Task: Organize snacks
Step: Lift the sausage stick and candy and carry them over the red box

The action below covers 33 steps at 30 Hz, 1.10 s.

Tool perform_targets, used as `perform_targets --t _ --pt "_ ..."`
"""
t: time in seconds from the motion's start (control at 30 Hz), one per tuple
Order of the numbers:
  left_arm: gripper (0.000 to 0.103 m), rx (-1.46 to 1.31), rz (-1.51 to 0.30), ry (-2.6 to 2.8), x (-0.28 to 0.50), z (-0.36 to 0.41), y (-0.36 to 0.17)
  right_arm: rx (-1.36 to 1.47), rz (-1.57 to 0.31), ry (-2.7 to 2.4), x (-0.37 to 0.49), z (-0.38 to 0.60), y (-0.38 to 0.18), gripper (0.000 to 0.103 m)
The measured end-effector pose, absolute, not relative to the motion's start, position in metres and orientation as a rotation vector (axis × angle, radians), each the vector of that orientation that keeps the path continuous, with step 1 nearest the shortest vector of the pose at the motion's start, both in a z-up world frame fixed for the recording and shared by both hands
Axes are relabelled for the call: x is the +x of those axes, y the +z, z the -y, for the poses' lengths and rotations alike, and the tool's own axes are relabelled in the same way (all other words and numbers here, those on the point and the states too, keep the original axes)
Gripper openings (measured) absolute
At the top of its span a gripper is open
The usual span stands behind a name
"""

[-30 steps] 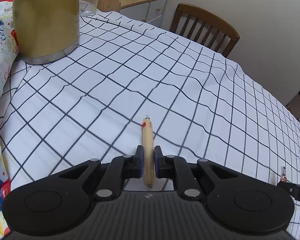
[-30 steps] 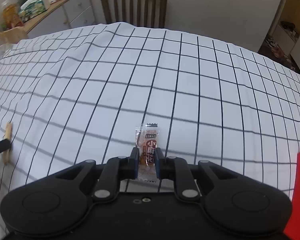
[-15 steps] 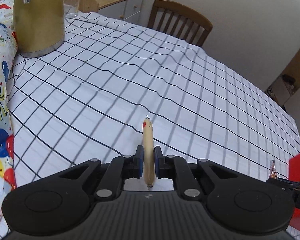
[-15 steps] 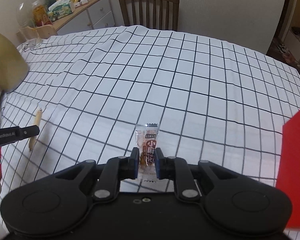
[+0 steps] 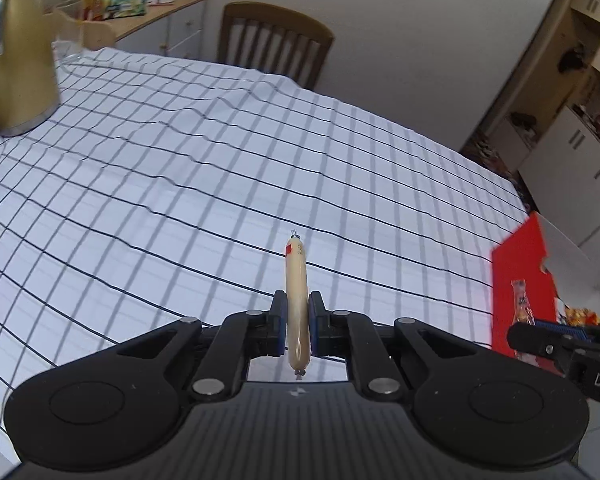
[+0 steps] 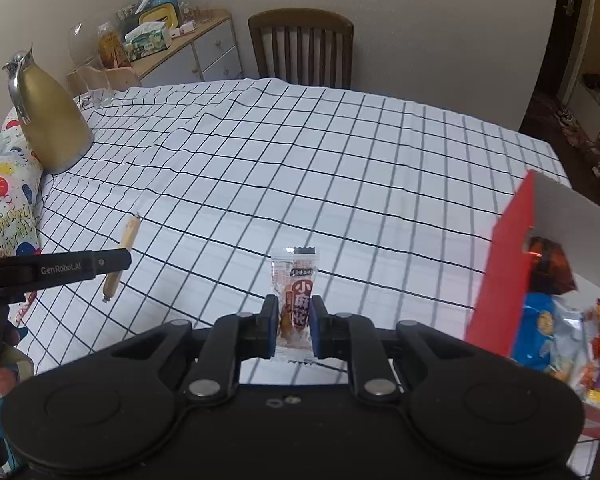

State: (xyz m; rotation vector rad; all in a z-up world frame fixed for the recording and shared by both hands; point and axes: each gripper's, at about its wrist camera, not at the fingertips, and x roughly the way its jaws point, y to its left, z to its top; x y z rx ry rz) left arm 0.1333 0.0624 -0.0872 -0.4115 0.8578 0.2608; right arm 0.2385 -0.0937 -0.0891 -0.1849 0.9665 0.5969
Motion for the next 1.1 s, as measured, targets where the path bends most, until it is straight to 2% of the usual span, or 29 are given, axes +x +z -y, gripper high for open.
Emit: perform_targets --t 0.67,1.1 --pt "0.011 -0.198 -0.803 -0.073 0.182 0.090 -0.031 -0.039 -0.846 0.430 0.239 0.227 -0.054 0.014" --pt "0.011 -0.090 -0.814 -0.245 0.225 0.166 -0.028 0.024 -0.802 0.262 0.253 0.305 -0.051 0.014"
